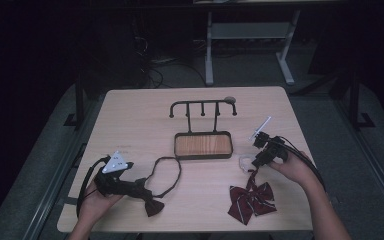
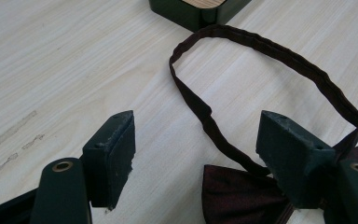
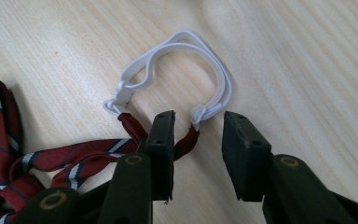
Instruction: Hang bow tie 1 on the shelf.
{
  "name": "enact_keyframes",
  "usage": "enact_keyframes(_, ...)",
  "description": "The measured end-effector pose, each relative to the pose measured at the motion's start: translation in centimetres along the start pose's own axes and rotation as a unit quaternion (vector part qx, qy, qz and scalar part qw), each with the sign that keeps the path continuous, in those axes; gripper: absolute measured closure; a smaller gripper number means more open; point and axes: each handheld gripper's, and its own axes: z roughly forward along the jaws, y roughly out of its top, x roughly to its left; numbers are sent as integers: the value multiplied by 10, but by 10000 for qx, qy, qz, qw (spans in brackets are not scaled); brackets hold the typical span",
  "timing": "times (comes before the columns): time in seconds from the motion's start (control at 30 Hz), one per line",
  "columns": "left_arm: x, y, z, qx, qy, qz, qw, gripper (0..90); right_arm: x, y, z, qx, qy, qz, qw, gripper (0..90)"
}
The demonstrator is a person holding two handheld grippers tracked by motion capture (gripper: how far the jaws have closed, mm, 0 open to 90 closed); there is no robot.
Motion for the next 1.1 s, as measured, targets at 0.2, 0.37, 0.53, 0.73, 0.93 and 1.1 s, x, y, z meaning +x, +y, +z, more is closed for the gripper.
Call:
enact_keyframes(0.2,0,0,0,10,-5,2,10000,286,0,1,2,84,-31,25,10000,661)
enact_keyframes(0.37,0,0,0,3,-22,-10,10000,286,-1,1,5,190,-80,96,9997,683)
enact_keyframes(0.53,-1,1,0,3,-47,6,10000,286,-1,2,7,254,-50,99,9996,726)
enact_keyframes(0.73,-1,1,-1,-24,-52,2,10000,286,-1,2,9,305,-65,72,9995,757)
enact_keyframes(0.93,-1,1,0,14,-70,-9,10000,285,-1,2,10,332,-53,60,9994,807)
enact_keyframes(1.1,-1,1,0,-6,-79,-33,10000,284,1,3,9,347,-33,-36,9994,845)
